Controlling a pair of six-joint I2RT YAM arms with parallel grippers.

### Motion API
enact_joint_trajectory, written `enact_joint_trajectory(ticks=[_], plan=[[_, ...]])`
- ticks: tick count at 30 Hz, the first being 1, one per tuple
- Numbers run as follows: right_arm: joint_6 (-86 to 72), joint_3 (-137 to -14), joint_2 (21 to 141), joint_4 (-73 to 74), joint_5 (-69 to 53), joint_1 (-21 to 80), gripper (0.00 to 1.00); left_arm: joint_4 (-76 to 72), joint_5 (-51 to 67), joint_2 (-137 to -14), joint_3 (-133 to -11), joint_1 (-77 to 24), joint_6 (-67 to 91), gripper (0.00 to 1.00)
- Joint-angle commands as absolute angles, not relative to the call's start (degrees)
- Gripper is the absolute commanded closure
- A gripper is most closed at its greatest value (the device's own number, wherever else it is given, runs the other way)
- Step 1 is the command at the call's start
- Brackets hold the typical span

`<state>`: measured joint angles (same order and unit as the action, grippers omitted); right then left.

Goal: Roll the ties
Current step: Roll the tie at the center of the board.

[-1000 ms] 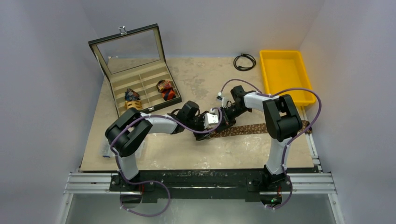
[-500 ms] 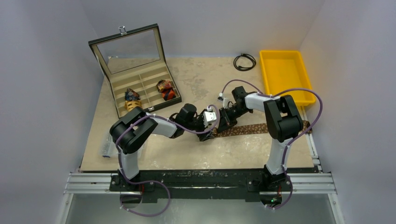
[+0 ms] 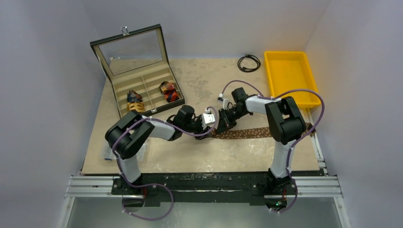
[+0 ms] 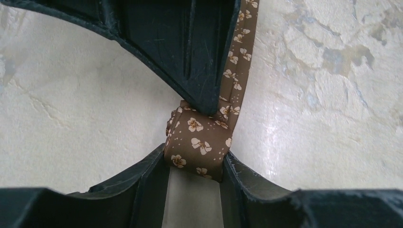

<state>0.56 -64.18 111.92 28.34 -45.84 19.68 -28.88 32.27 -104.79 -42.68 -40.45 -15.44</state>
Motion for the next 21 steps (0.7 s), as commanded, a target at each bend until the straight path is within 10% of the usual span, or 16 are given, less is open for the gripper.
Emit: enact_joint_trajectory(ticks=[1, 21], plan=[[0.44, -66.57, 114.44, 25.06, -43.36, 20.62, 1.0, -25.08, 36.66, -99.04, -41.58, -39.3, -19.61, 0.59], [4.25, -66.61, 113.11, 27.31, -44.78, 23.82, 1.0, -27.48, 30.01, -98.42, -37.18, -38.28, -16.22, 0.39]])
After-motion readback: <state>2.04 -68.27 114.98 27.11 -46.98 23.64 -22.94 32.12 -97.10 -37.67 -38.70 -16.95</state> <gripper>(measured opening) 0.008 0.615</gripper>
